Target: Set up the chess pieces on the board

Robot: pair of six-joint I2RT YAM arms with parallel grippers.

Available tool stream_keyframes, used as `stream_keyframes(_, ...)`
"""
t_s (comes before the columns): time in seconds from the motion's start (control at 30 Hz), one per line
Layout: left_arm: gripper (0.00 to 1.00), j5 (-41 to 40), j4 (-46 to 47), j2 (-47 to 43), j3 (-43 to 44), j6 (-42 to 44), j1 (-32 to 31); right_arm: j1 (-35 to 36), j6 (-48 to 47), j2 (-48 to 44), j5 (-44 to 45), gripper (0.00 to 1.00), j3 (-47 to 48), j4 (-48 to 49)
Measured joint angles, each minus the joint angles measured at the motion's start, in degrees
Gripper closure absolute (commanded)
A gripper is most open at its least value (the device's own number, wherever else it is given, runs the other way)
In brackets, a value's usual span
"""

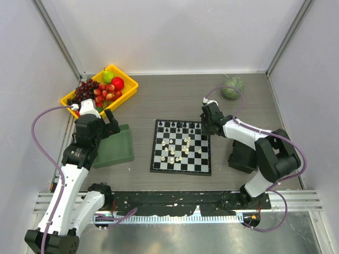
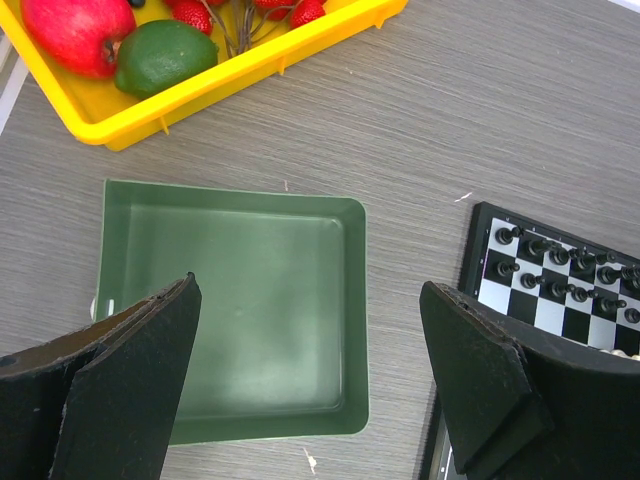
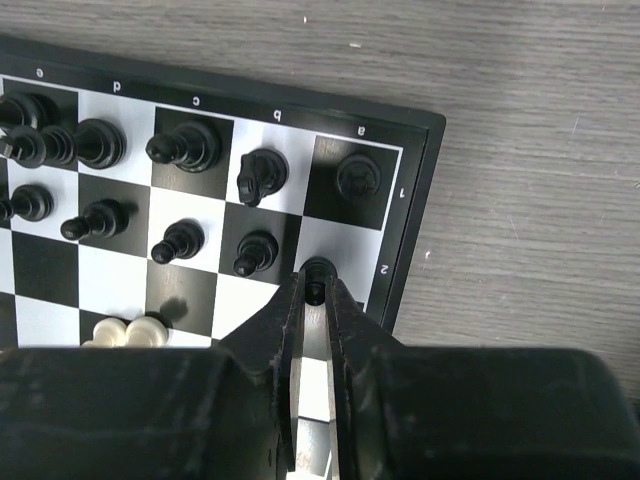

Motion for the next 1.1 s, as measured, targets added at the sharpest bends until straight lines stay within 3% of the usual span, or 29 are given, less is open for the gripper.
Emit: stream_keyframes(1.1,0.01,0.0,0.0,0.0,-0.2,0.0,0.3,-0.7,0.0,1.1,1.0,0.84,0.7,1.2)
